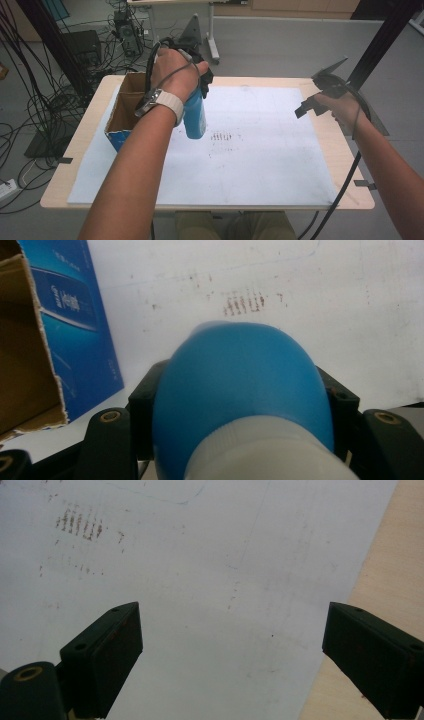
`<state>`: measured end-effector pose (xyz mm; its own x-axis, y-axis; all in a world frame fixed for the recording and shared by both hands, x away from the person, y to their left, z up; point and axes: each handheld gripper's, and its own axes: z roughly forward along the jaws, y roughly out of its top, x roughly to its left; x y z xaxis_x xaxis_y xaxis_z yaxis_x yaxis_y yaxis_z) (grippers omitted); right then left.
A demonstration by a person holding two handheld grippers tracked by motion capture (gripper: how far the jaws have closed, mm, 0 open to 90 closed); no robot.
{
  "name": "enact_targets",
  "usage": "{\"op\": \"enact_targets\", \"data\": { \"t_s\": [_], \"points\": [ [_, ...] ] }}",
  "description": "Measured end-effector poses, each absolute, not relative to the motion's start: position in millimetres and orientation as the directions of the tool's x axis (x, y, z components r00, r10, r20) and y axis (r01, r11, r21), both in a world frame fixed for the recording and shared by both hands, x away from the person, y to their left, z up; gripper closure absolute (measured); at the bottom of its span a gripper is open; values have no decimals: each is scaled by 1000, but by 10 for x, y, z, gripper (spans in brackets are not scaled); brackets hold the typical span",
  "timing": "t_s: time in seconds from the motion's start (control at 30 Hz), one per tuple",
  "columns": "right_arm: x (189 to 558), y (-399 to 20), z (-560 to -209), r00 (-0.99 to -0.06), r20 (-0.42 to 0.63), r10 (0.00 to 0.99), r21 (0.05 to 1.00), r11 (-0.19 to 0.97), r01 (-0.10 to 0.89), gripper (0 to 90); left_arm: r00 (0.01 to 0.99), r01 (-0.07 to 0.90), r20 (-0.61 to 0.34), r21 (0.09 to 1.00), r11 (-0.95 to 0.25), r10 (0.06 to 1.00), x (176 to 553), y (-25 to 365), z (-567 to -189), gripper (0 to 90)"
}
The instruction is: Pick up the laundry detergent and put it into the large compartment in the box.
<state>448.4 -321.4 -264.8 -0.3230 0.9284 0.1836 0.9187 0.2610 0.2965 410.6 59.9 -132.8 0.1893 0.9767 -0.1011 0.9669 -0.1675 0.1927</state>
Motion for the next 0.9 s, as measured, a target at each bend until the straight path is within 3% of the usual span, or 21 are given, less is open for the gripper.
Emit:
{"op": "enact_targets", "data": {
  "t_s": [0.9],
  "points": [
    [4477, -3090, -2551, -298, 171, 939, 306, 237, 922, 92, 134, 972, -78, 203, -116, 988, 4206, 1060, -1071, 384]
  ]
}}
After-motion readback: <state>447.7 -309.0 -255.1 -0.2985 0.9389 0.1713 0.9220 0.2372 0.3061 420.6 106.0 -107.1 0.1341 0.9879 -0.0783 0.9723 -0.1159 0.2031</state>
